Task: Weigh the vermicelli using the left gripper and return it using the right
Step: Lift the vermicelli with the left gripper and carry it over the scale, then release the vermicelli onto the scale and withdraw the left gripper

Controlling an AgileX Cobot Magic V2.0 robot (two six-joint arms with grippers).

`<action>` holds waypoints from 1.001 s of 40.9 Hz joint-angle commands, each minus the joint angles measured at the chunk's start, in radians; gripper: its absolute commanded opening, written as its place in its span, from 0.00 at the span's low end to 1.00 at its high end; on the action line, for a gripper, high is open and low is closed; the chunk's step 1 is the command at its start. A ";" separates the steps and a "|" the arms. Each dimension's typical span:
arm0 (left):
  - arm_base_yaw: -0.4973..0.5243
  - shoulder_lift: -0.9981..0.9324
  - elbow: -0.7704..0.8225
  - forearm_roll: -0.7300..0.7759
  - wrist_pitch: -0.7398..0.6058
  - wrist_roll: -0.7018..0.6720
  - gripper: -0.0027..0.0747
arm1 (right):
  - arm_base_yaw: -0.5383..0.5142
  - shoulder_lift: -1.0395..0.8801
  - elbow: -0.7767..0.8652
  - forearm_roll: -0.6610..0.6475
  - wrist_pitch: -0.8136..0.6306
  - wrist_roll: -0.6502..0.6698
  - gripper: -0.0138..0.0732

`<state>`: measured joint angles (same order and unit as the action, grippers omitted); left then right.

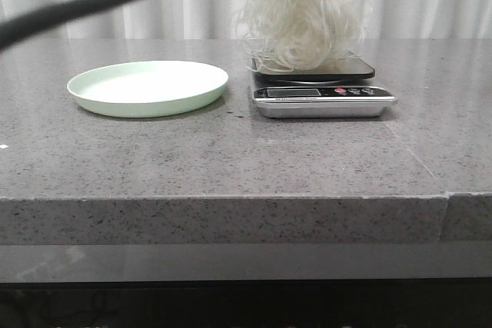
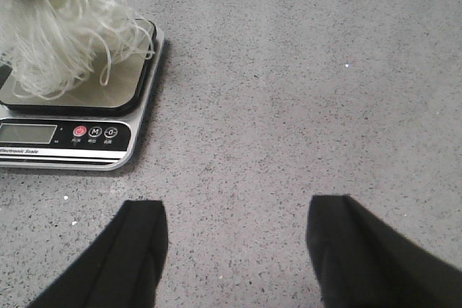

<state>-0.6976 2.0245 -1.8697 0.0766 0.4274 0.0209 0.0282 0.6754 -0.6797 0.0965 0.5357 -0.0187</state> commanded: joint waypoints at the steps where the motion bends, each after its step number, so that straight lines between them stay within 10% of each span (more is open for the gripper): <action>1: -0.006 -0.054 -0.045 -0.002 -0.091 -0.001 0.40 | -0.001 0.005 -0.026 0.003 -0.066 -0.006 0.76; 8: -0.007 -0.056 -0.045 -0.005 -0.082 -0.001 0.60 | -0.001 0.005 -0.026 0.003 -0.063 -0.006 0.76; 41: -0.005 -0.599 0.147 -0.005 0.227 -0.001 0.60 | -0.001 0.005 -0.026 0.003 -0.083 -0.006 0.76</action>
<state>-0.6976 1.5244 -1.7586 0.0766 0.7206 0.0209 0.0282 0.6754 -0.6797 0.0965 0.5327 -0.0187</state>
